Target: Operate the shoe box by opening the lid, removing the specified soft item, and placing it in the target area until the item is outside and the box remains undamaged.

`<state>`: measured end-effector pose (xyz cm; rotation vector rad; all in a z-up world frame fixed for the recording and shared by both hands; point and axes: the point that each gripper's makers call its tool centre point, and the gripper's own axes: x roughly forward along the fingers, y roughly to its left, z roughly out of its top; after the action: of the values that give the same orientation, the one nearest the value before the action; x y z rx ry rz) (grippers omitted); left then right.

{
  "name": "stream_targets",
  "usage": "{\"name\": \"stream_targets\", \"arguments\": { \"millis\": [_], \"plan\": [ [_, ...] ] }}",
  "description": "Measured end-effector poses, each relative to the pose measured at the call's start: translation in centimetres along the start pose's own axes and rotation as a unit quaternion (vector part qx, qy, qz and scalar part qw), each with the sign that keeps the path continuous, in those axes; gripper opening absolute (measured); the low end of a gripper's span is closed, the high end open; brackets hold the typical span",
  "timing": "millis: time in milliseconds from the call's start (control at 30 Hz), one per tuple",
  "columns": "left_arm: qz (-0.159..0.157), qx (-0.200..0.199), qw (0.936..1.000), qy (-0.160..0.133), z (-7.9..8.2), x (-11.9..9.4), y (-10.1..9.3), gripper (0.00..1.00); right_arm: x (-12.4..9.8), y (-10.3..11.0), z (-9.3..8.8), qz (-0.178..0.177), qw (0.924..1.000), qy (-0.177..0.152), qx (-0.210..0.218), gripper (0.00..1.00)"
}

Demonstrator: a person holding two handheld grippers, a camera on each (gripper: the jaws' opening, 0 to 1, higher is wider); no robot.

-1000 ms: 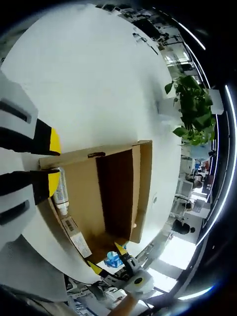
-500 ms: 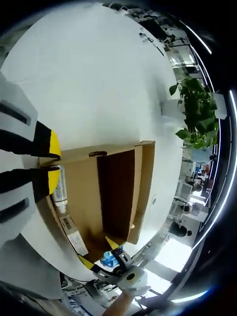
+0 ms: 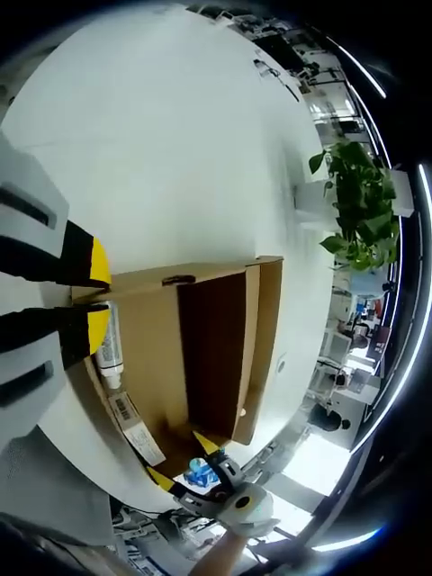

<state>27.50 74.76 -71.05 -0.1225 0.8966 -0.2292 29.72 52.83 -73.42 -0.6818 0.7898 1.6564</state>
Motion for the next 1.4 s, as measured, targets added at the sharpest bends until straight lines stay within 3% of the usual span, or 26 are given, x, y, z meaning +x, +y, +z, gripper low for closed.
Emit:
{"name": "stream_targets", "arguments": {
  "millis": [267, 533, 1400],
  "plan": [
    [0.002, 0.002, 1.0, -0.001, 0.0, 0.0, 0.0, 0.07, 0.6, 0.5, -0.2, 0.008, 0.9999, 0.004, 0.007, 0.4],
    [0.003, 0.003, 1.0, -0.001, 0.0, 0.1, 0.1, 0.07, 0.6, 0.5, -0.4, 0.0, 0.9999, 0.009, -0.005, 0.19],
    [0.004, 0.005, 1.0, -0.004, -0.1, 0.1, 0.1, 0.08, 0.2, 0.6, 0.6, -0.009, 0.9998, -0.005, -0.017, 0.15]
  ]
}}
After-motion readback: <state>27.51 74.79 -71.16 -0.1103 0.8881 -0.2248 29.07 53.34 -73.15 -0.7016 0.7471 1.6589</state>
